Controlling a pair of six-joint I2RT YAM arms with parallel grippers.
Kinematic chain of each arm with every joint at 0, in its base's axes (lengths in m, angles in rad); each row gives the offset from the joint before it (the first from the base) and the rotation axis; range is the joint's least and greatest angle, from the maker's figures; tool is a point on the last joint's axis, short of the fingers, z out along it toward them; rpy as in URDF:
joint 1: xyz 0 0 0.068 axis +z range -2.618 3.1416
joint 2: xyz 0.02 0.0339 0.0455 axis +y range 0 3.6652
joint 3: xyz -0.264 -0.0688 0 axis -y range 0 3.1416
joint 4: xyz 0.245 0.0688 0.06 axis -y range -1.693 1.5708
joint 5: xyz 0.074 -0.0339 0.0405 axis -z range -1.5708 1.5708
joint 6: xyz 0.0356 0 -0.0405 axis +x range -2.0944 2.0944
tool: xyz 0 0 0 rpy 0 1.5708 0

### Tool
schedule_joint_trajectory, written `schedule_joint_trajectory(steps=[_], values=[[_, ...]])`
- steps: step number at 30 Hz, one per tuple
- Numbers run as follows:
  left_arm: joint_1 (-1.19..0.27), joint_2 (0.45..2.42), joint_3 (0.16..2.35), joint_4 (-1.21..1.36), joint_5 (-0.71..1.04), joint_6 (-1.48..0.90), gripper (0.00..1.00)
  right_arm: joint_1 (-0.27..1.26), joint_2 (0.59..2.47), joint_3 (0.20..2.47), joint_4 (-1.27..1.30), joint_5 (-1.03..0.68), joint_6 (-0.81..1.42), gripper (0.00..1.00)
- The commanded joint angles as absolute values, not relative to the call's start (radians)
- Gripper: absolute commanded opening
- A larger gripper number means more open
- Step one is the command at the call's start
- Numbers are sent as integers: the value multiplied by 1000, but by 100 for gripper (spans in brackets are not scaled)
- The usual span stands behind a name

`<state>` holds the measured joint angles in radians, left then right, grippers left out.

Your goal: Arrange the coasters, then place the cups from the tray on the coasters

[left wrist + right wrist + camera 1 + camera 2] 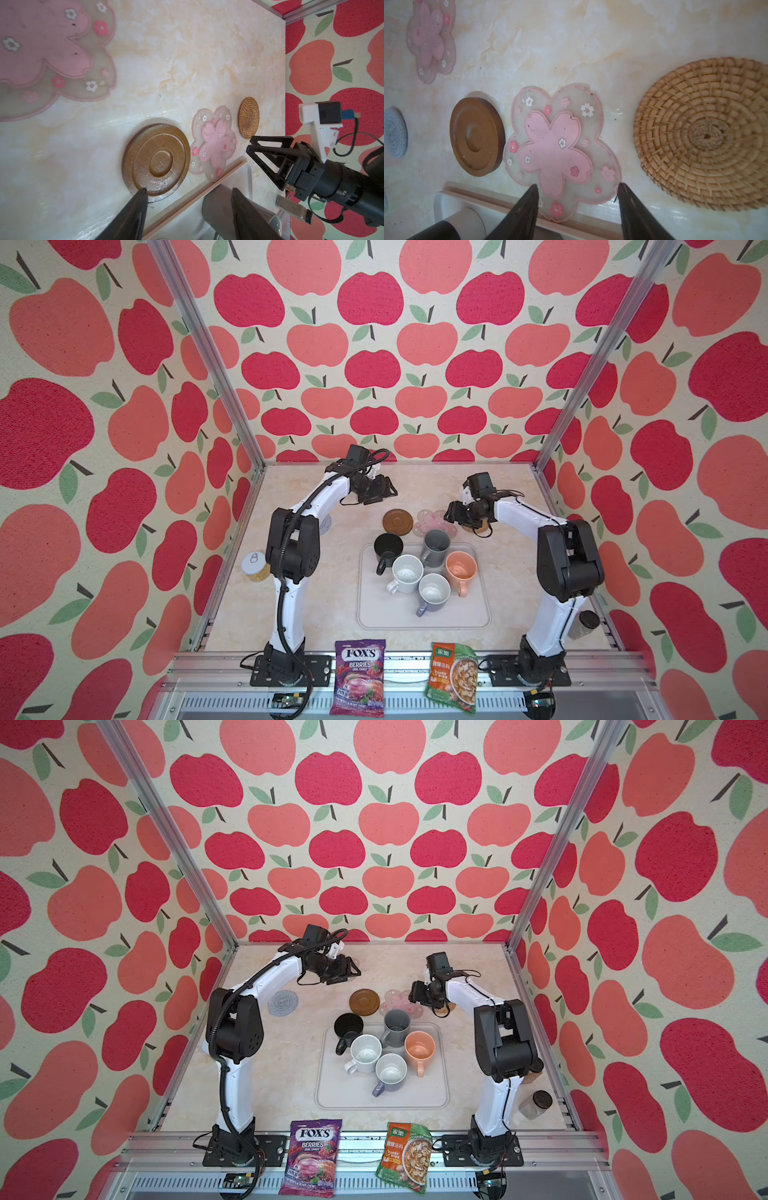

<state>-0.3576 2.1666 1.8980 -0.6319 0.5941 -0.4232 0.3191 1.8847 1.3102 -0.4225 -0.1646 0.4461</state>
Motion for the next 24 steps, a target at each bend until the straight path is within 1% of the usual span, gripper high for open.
schedule_joint_trajectory(steps=[1,9,14,24], values=[[-391,2261,1992,-711,678,-364,66,313,1859,1292,-438,-141,439,63],[-445,2476,2301,-863,721,-342,66,298,1892,1295,-394,-186,435,64],[-460,2584,2449,-939,733,-356,66,284,1931,1321,-397,-220,440,65],[-470,2681,2533,-965,741,-373,66,274,2020,1401,-371,-237,440,65]])
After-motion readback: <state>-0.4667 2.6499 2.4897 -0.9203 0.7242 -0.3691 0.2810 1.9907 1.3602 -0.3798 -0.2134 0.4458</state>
